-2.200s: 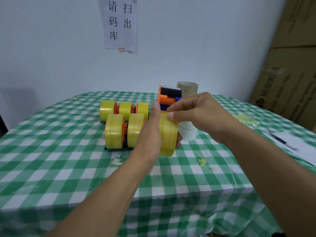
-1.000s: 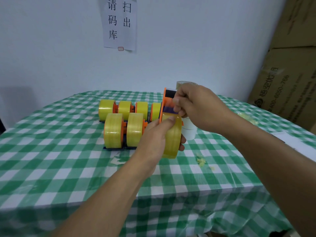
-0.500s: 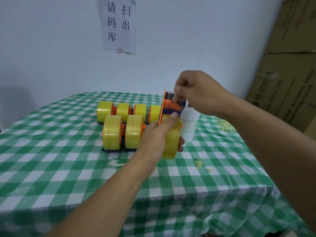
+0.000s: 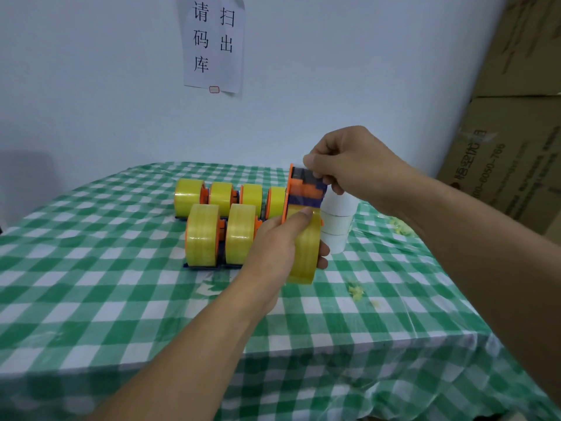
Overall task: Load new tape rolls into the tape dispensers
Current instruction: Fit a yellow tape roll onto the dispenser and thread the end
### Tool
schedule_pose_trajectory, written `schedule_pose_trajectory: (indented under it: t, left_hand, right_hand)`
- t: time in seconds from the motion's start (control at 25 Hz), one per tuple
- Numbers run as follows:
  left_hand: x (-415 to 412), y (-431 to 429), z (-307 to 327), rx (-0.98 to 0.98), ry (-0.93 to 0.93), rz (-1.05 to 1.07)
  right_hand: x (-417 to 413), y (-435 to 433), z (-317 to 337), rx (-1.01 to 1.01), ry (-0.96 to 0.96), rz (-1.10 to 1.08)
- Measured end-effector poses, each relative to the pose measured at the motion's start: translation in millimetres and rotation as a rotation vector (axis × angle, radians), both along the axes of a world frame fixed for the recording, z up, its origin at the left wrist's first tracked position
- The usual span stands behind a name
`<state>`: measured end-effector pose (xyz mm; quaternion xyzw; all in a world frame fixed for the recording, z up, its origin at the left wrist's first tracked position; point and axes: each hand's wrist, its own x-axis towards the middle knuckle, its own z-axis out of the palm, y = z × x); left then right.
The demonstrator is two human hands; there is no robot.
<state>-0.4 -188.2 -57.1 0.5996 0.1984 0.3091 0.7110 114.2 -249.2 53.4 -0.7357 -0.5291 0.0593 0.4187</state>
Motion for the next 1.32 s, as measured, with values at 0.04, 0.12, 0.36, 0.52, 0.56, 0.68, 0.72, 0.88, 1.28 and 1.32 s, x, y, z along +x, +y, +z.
schedule_pose_trajectory:
  t: [0.04,0.12,0.36,0.52,0.56,0.68,0.72,0.88,1.28,1.32]
  left_hand:
    - [-1,0,1,-0.007,-0.009,-0.009]
    - [-1,1,1,-0.013,-0.019,-0.016]
    - [0,-1,-6,-0.025,-0.033,-0.005]
    - [-1,-2,-6,-0.010,-0.033,-0.011]
    - [-2,-1,-6,-0.011,-0.035,-0.012]
    - [-3,2,-6,-0.012,-0.041,-0.014]
    - [-4,2,-5,-0.011,-0.048,-0.016]
    - [-7,2,-4,-0.001,-0.089,-0.043]
    - [-12,2,-7,0.100,-0.115,-0.091]
    - [-12,1,-8,0.107,-0.112,-0.099]
  right_hand:
    - [0,0,-1,0.018,-0.029,0.016]
    - [0,-1,0,0.017,-0.050,0.045]
    - [1,6,1,-0.083,0.055,-0.002]
    - [0,10,-5,-0.061,0.072,-0.035]
    - [1,10,-7,-0.048,0.047,-0.031]
    - [2,8,-8,-0.013,-0.032,-0.023]
    - [3,8,-8,-0.004,-0.045,-0.021]
    - [6,16,-13,0.058,-0.103,-0.064]
    - [13,18,1,0.003,-0.134,-0.101]
    - [15,18,4,0.013,-0.119,-0.098]
